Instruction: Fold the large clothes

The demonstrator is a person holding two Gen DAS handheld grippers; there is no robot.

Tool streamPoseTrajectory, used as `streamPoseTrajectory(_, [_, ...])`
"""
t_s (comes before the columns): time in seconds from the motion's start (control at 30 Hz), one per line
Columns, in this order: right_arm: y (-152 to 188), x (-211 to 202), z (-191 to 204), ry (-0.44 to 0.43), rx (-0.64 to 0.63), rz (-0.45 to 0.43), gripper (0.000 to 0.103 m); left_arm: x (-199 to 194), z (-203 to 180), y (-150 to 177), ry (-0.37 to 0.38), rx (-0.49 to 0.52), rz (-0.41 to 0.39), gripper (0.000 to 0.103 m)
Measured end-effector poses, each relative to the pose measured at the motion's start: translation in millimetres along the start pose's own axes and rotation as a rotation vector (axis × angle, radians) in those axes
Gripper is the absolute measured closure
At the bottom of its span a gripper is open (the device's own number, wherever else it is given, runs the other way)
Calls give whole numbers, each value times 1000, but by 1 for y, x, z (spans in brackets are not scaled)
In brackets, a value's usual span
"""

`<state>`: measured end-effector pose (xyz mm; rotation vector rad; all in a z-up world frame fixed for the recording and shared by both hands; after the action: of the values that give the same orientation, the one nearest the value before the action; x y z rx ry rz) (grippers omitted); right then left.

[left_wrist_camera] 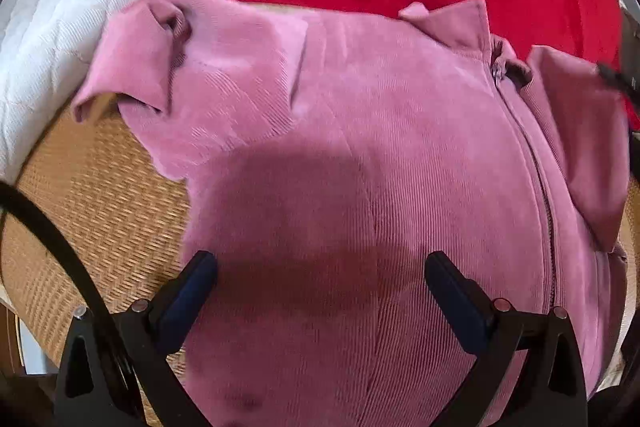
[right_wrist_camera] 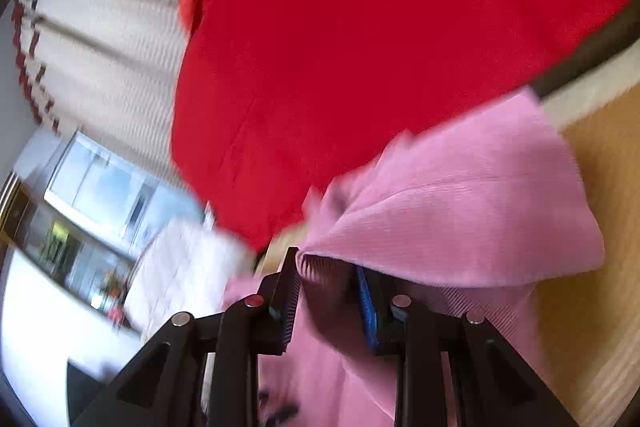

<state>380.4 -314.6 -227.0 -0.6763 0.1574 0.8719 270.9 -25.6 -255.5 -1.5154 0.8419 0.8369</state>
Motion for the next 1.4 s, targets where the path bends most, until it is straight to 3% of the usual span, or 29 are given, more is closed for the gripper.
streamPoseTrajectory(0.13, [51,28,14,-14,25,143,74,-23,7,-3,1,20,-85,0])
streamPoseTrajectory(0.27, [77,26,10,-43,127,190,72,-45,23,-6,32,-9,-172,0])
streamPoseTrajectory(0.37, [90,-2,9,-34,177,198,72,-61,16,-14,64,-17,-232,0])
streamPoseTrajectory(0.47, [78,-49,-1,-76,224,27,68,-76,-4,-16,99,12,-284,0])
streamPoseTrajectory(0.53, [70,-79,-8,-65,251,-79,21,-82,-24,-16,120,56,-275,0])
streamPoseTrajectory(0.63, [50,-117,-31,-7,303,-235,21,-96,-66,-18,156,155,-252,0])
streamPoseTrajectory(0.73, [53,-137,-61,-51,442,-313,22,-110,-126,-34,165,249,-237,0])
streamPoseTrajectory(0.9, [49,-168,-86,-49,510,-403,22,-112,-230,-57,195,379,-189,0])
streamPoseTrajectory(1.07, [52,-202,-114,-95,616,-448,22,-72,-322,-72,88,521,-118,0])
streamPoseTrajectory(1.1, [51,-204,-116,-95,623,-454,22,-59,-341,-73,35,559,-107,0])
streamPoseTrajectory(1.27, [49,-215,-127,-97,630,-456,22,-16,-374,-81,-71,644,-71,2])
streamPoseTrajectory(1.3, [49,-216,-131,-95,631,-443,22,-12,-377,-82,-93,662,-76,4])
streamPoseTrajectory(1.33, [47,-213,-132,-87,630,-427,22,-7,-380,-84,-123,681,-75,17])
streamPoseTrajectory(1.37, [46,-210,-133,-79,629,-413,22,-4,-382,-86,-138,692,-69,49])
streamPoseTrajectory(1.4, [45,-205,-132,-76,629,-402,22,1,-383,-88,-135,703,-50,71])
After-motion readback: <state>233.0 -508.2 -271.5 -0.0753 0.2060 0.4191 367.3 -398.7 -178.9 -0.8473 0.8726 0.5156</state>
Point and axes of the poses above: each gripper's, at about its wrist camera, not at the fingertips, and x roughly the way its jaws point, z to its left, y to its underside, the point moved 2 cm from there along x, roughly the way its jaws point, and after that the axes turned 5 degrees about -x, right-handed, at the moved point
